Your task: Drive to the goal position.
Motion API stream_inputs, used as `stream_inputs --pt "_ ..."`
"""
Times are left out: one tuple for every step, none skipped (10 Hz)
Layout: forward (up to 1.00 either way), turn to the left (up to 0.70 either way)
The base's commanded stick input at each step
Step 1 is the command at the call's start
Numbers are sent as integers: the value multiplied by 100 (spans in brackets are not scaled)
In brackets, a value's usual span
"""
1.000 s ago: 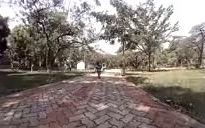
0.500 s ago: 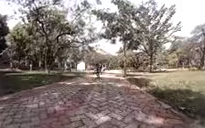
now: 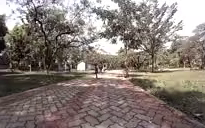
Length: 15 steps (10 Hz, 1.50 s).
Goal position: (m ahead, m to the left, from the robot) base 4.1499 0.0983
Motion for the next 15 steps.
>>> stream_inputs --pt "70 0" --pt "70 0" --pt "70 0" --pt "70 0" --pt "70 0" --pt "70 0" --pt "70 0" --pt "70 0" --pt "70 0" --pt "70 0" --pt "70 0" --pt "70 0" --pt "70 0" --pt "70 0" --pt "70 0"
